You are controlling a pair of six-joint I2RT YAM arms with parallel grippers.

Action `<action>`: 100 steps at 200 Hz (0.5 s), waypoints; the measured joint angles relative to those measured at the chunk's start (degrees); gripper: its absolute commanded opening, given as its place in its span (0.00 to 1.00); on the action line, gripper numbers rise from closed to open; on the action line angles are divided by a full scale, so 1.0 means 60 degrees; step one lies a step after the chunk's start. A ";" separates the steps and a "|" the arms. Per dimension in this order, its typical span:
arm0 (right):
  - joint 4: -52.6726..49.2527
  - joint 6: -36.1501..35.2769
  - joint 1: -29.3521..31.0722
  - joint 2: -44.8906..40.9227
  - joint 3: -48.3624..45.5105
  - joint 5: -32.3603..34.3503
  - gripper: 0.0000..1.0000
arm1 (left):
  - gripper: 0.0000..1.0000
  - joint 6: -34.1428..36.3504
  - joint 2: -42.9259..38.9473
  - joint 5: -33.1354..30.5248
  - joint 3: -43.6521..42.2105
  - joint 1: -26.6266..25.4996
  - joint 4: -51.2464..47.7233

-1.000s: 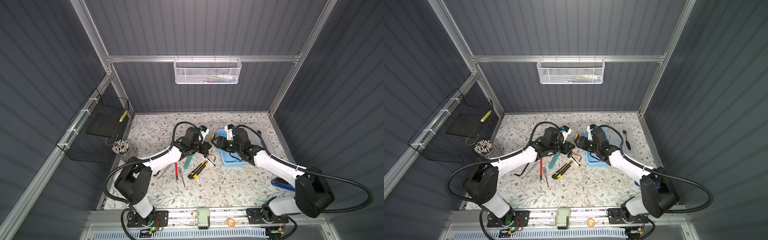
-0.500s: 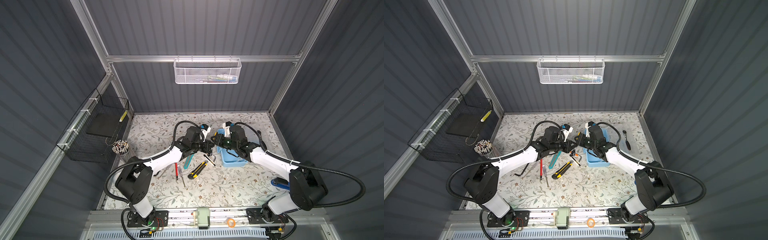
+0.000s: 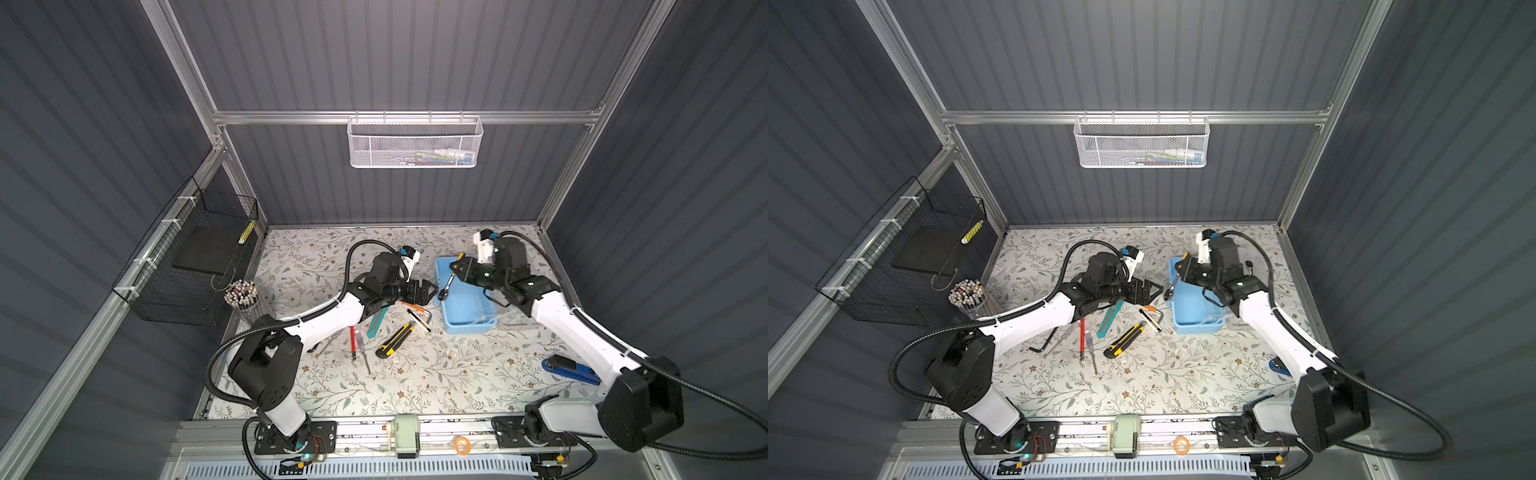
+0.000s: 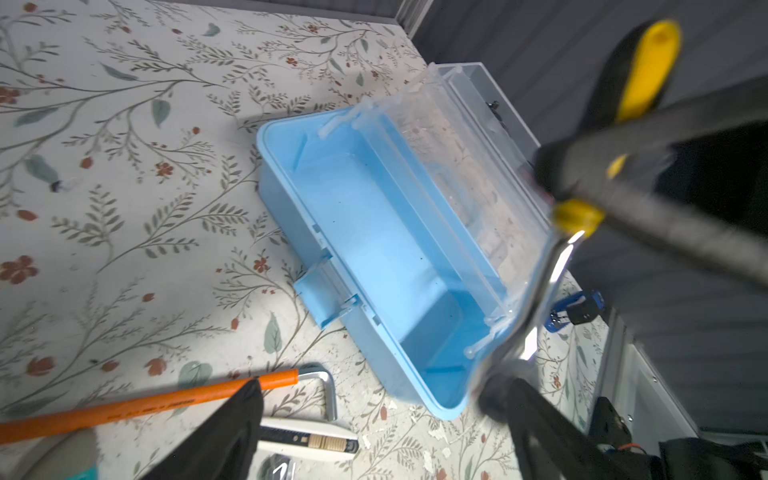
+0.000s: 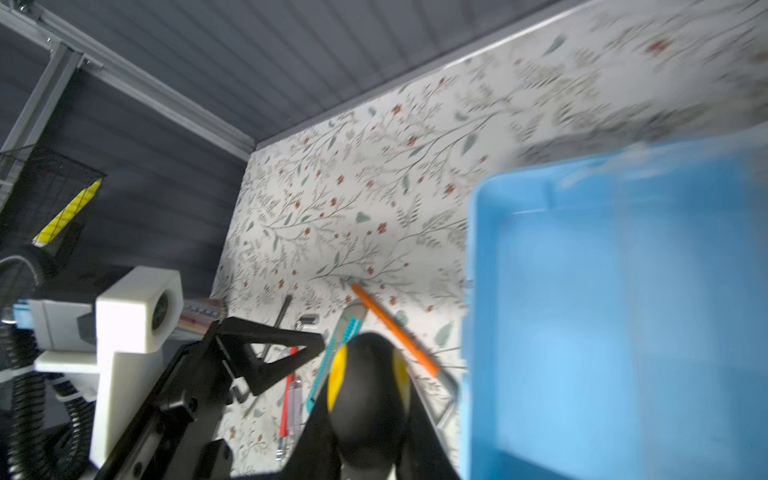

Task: Pack the tool kit
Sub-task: 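Close the right gripper on the screwdriver handle while the left gripper releases it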

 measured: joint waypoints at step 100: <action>-0.4863 -0.4794 -0.2750 0.0998 0.3009 0.2991 0.04 | 0.95 0.1162 -0.0255 -0.1290 -0.0317 0.0535 -0.2251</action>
